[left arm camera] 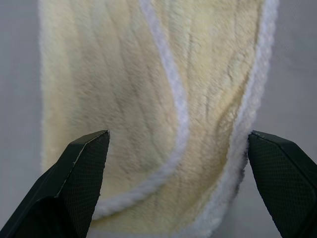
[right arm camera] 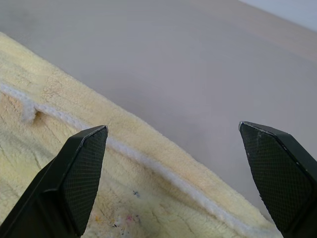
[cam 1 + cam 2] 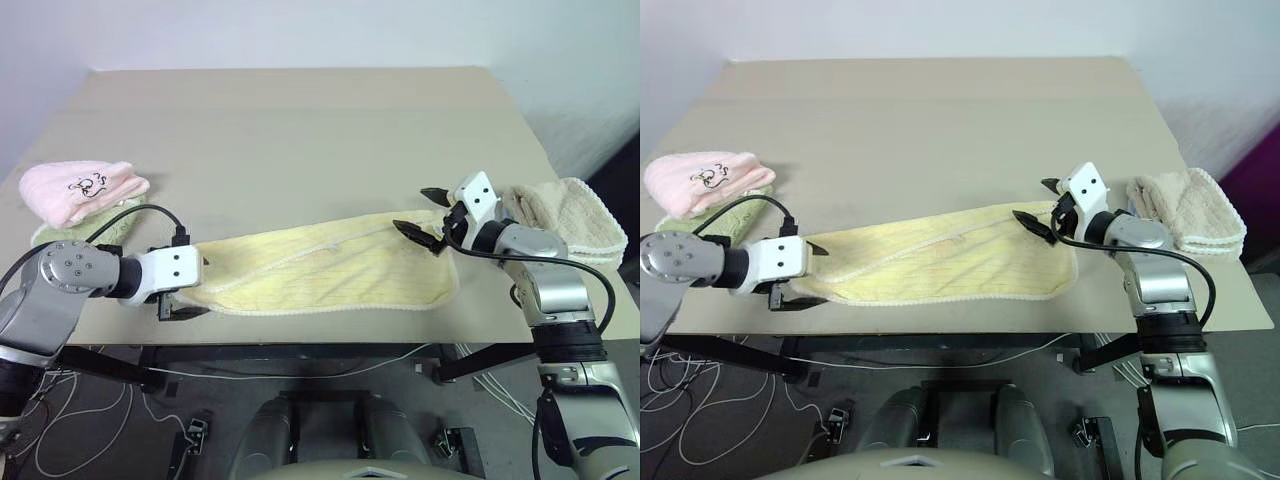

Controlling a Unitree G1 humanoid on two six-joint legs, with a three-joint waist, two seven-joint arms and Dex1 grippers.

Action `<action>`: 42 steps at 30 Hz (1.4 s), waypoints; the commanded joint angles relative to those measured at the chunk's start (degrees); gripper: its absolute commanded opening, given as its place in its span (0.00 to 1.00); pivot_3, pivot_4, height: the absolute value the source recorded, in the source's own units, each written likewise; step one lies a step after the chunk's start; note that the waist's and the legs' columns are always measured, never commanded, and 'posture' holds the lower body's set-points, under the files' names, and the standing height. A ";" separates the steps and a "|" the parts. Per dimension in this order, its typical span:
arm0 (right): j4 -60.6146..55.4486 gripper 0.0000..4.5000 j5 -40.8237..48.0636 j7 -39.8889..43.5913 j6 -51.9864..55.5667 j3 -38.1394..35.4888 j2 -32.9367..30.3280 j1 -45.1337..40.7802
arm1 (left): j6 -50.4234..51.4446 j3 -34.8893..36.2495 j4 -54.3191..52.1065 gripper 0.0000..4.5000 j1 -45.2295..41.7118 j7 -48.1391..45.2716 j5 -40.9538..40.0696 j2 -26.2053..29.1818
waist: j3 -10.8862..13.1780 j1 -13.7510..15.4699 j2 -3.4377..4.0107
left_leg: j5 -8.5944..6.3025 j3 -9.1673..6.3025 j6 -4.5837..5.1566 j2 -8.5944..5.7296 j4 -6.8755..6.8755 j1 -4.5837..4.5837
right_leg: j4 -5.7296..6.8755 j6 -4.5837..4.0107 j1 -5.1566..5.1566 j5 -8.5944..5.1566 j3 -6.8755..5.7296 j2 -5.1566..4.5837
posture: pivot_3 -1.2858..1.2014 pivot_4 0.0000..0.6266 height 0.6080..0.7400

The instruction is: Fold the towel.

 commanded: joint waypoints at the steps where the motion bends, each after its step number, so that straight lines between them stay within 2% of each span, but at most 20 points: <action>1: -0.57 0.99 0.14 -0.20 -0.50 -0.77 -0.62 -1.16 | -0.42 0.60 -0.78 1.00 -1.19 -0.90 -1.46 -0.20 | 0.00 -0.03 0.00 | 0.00 0.00 0.00 0.00 0.00 0.00 | 0.00 0.00 0.00 0.00 0.00 0.00 | 0.52 0.24 1.00; 15: -0.42 0.99 -0.07 -1.36 -0.96 -0.93 -0.33 -1.08 | 1.18 4.40 -0.84 1.00 -2.90 -2.17 -11.14 -4.17 | 0.00 -0.03 0.00 | 0.00 -0.01 0.00 0.01 0.01 0.00 | 0.01 0.00 0.00 0.00 0.00 0.00 | 0.52 0.24 1.00; 22: 0.55 0.99 -0.29 -1.51 -1.48 -0.79 -0.26 -1.74 | 0.29 0.54 1.87 1.00 -2.78 1.81 -3.99 -4.11 | 0.00 -0.06 0.00 | 0.00 0.00 0.00 0.00 0.02 0.00 | 0.01 0.00 0.00 0.00 0.00 0.01 | 0.52 0.24 1.00; 32: 0.25 0.99 -0.23 -2.22 -2.01 -0.89 0.09 -1.23 | -2.19 -0.94 5.19 1.00 -1.99 4.20 1.53 -3.71 | 0.00 -0.01 0.00 | 0.00 -0.01 0.00 0.00 0.02 0.00 | 0.02 0.00 0.00 0.00 0.00 0.01 | 0.52 0.24 1.00; 40: 0.03 0.99 -0.18 -2.32 -1.80 -0.89 -0.20 -1.26 | -3.43 -1.00 6.71 1.00 -3.10 5.39 2.25 -4.55 | 0.00 0.00 0.00 | 0.00 0.00 0.00 0.00 0.02 0.00 | 0.02 0.00 0.00 0.00 0.00 0.00 | 0.52 0.24 1.00; 42: 0.05 1.00 -0.23 -2.31 -1.82 -0.85 -0.21 -1.32 | -3.79 -0.82 6.80 0.91 -3.31 5.37 2.06 -4.63 | 0.00 0.01 0.00 | 0.00 0.00 0.00 0.00 0.02 0.00 | 0.02 0.00 0.00 0.00 0.00 0.00 | 0.52 0.24 1.00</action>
